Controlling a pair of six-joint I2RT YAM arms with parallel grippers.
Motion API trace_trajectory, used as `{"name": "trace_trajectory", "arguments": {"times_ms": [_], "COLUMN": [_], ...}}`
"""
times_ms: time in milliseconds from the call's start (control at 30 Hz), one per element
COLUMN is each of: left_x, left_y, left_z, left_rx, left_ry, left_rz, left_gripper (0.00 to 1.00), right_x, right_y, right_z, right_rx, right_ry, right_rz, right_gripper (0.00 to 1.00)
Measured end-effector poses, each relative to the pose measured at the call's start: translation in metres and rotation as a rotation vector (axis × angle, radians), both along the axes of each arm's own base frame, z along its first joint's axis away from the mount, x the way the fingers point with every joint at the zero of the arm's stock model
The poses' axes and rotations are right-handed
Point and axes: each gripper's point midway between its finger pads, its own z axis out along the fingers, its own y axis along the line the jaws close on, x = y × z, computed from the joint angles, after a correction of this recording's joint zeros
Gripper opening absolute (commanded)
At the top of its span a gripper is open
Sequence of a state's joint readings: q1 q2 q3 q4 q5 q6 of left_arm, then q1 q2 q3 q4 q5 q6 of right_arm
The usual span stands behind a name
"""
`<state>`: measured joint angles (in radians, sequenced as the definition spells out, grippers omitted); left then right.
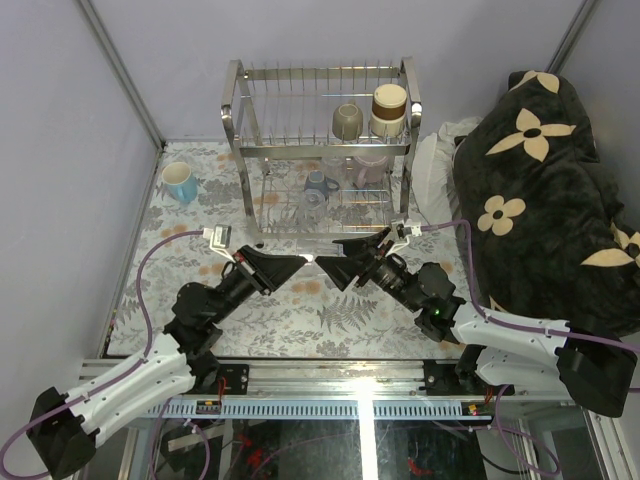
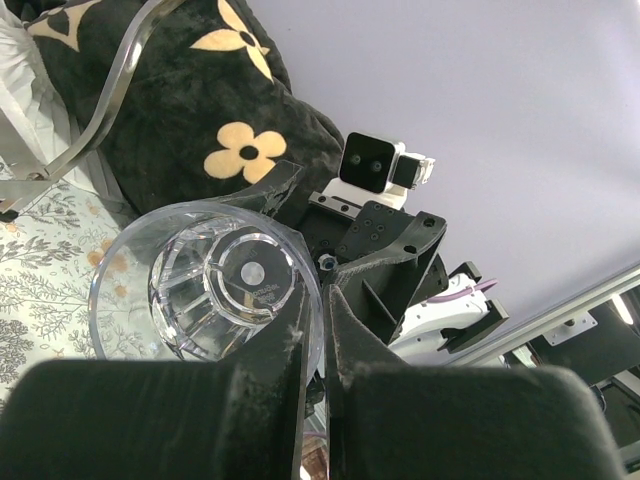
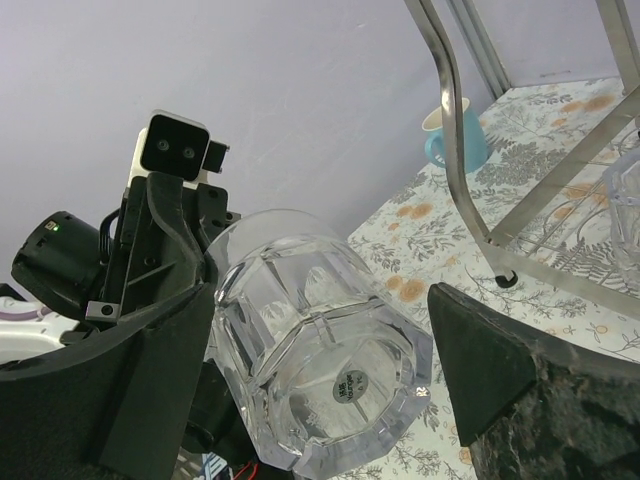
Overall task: Unload the cups from the dish rack
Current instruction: Place the cup at the center of the board.
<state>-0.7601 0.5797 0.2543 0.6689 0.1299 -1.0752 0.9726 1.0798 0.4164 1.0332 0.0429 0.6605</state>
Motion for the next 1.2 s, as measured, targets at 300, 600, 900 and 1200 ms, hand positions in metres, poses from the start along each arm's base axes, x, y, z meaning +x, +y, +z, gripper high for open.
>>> {"name": "trace_trajectory", "arguments": {"times_ms": [300, 600, 900, 1200], "left_x": [0.004, 0.007, 0.019, 0.05], "left_y": [-0.004, -0.005, 0.0, 0.015], "left_z": [-0.007, -0.014, -0.031, -0.039], "left_rx": [0.023, 0.059, 0.165, 0.342], "left_ry": [0.018, 0.028, 0.059, 0.145], "left_rz": [0.0, 0.012, 0.085, 0.263], "left_gripper": [0.0, 0.0, 0.0, 0.0], "right_x": [0.002, 0.004, 0.006, 0.007], "right_y": [0.001, -0.003, -0.049, -0.068], "right_z": [-0.006, -0.009, 0.034, 0.014], "right_rx": [-0.019, -0.044, -0.005, -0.12], "right_ry": [0.006, 0.005, -0.085, -0.055], "right_rz": [-0.004, -0.023, -0.182, -0.244], "right_gripper": [0.96, 1.0, 0.99, 1.0]}}
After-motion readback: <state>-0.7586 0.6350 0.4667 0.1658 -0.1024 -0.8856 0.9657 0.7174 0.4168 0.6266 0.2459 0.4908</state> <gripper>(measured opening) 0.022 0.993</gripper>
